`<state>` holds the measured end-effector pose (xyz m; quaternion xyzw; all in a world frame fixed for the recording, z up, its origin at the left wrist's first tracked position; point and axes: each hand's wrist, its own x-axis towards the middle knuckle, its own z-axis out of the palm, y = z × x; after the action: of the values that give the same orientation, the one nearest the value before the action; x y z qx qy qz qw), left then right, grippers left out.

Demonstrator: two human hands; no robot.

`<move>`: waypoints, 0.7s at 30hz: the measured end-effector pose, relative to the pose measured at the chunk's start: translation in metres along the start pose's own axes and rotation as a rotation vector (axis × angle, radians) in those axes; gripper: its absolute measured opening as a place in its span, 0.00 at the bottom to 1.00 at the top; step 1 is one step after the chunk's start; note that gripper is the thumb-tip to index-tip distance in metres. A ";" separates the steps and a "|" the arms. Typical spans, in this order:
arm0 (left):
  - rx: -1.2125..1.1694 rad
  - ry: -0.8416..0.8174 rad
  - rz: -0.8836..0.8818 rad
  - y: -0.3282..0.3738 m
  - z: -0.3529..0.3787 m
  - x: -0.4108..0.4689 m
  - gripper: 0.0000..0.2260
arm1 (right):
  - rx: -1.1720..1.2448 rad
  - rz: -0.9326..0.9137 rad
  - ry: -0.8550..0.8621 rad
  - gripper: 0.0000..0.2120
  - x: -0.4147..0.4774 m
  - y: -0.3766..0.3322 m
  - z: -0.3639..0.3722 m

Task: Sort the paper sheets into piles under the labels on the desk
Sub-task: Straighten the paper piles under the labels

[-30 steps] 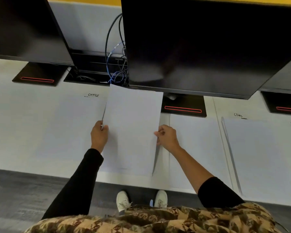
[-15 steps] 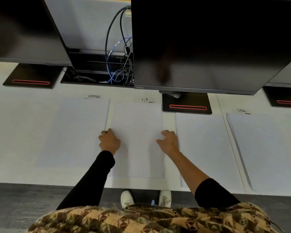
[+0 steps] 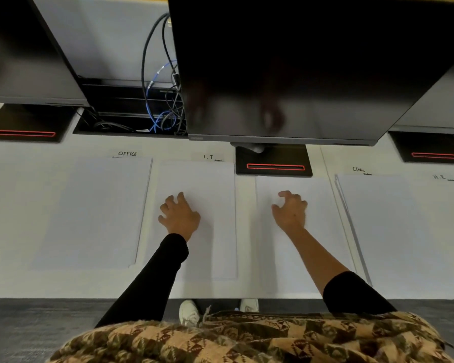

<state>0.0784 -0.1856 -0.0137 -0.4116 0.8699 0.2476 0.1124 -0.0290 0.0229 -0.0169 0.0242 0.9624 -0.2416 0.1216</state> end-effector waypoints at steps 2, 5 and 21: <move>-0.051 -0.029 0.072 0.020 0.006 -0.006 0.26 | -0.055 0.048 0.059 0.20 0.009 0.019 -0.017; -0.136 -0.149 0.221 0.050 0.024 -0.019 0.23 | -0.092 0.125 0.036 0.27 0.019 0.049 -0.034; -0.101 -0.321 0.135 0.131 0.089 -0.069 0.16 | -0.020 0.090 -0.152 0.41 0.023 0.096 -0.055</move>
<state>0.0202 -0.0230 -0.0177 -0.3126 0.8527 0.3607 0.2122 -0.0530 0.1335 -0.0195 0.0477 0.9507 -0.2275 0.2053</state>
